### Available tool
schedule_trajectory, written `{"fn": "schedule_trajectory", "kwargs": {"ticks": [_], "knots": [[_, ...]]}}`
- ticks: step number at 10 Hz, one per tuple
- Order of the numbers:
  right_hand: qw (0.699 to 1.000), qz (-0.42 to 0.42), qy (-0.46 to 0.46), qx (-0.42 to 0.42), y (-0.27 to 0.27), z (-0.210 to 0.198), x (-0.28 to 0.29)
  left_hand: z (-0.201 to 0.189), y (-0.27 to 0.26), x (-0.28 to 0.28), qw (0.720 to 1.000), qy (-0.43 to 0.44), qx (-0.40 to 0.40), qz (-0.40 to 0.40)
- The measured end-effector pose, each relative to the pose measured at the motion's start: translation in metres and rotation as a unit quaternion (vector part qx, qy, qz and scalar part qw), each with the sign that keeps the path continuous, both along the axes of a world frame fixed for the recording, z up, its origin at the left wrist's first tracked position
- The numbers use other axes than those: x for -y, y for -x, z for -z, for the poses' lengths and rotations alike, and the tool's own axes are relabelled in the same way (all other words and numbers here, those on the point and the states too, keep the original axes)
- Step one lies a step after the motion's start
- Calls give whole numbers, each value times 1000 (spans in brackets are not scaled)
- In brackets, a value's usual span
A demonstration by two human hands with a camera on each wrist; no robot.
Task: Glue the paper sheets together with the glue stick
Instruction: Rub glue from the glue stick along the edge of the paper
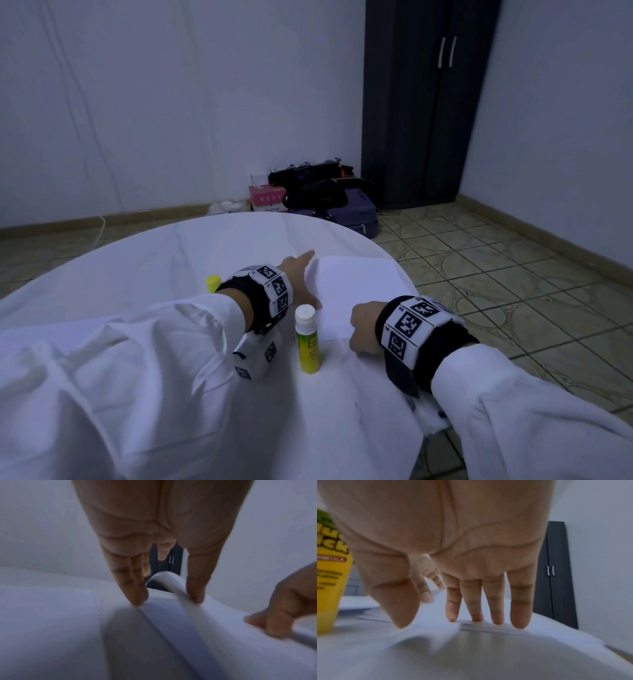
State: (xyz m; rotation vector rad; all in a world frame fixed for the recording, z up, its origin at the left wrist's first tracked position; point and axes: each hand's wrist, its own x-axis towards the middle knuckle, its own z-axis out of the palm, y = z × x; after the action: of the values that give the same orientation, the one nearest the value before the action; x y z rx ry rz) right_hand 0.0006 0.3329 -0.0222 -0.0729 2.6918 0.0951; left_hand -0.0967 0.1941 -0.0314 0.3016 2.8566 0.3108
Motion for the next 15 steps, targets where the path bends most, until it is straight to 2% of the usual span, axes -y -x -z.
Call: {"fn": "schedule_trajectory", "kwargs": {"ticks": [1, 2, 3, 4, 5, 6, 7, 8, 9, 11, 12, 14, 15], "knots": [[999, 9, 32, -18, 2, 2, -2, -6, -6, 5, 995, -77, 1, -61], [984, 93, 151, -8, -2, -3, 1, -14, -12, 9, 964, -236, 35, -114], [962, 59, 266, 10, -10, -6, 8, -18, -22, 13, 933, -324, 70, -137], [940, 42, 338, 6, -23, -5, 20, -22, -37, 22, 919, -358, 60, -153], [938, 39, 339, -61, -34, -5, 28, -25, -57, 43, 911, -377, 52, -160], [898, 65, 417, -123, -45, -8, 30, -26, -84, 79, 908, -385, 31, -161], [860, 103, 488, -110, -54, -13, 34, -20, -122, 119, 922, -358, 36, -144], [870, 115, 472, -85, -63, -15, 49, -6, -161, 154, 945, -291, 78, -124], [887, 121, 436, -96, -66, -11, 69, 6, -192, 180, 959, -223, 117, -130], [869, 83, 462, -157, -64, -19, 106, 14, -218, 199, 994, -8, 79, -79], [859, 53, 480, -170, -65, -27, 127, 15, -223, 206, 996, 48, 55, -41], [897, -45, 405, -173, -66, -15, 184, 22, -225, 218, 992, 117, 45, 22], [921, -76, 348, -155, -66, -12, 209, 23, -227, 218, 992, 119, 44, 16]]}}
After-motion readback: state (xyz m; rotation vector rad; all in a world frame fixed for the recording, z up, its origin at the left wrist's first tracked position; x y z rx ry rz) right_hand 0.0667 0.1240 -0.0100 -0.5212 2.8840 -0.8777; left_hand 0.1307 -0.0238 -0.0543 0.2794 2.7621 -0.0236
